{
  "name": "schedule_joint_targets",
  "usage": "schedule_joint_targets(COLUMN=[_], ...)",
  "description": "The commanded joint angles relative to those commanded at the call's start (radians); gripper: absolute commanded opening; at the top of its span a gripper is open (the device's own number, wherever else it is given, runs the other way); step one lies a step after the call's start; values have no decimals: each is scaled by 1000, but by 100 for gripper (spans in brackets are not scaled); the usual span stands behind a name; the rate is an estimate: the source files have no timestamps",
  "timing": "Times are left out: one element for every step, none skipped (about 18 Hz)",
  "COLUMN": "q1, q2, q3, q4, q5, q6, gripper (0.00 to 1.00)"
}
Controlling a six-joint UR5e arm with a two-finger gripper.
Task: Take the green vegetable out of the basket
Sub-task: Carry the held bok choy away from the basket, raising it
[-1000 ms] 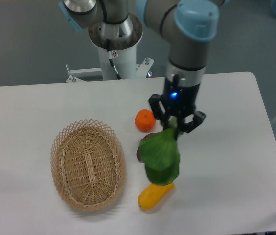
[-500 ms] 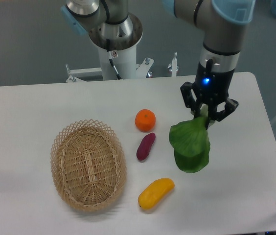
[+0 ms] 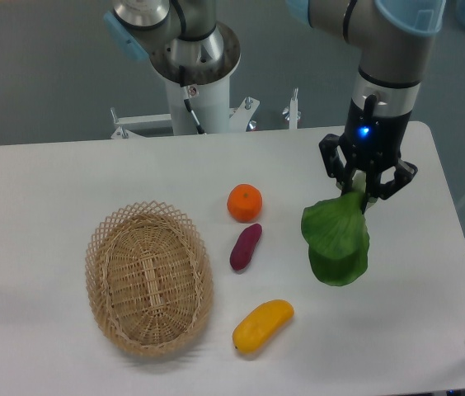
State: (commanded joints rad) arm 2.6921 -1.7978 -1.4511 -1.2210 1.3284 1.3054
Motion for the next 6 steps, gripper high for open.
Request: schedule_joint_targets(q1=[2,3,6,6,6,5], q2=[2,2,3,3,5,6], q3=[3,3,3,0,-2,-3], q4=[0,-2,-3,-2,-3,-3], q5=[0,0,0,0,0,0], q6=[2,2,2,2,2,2], gripper=[37,37,37,37,37,37])
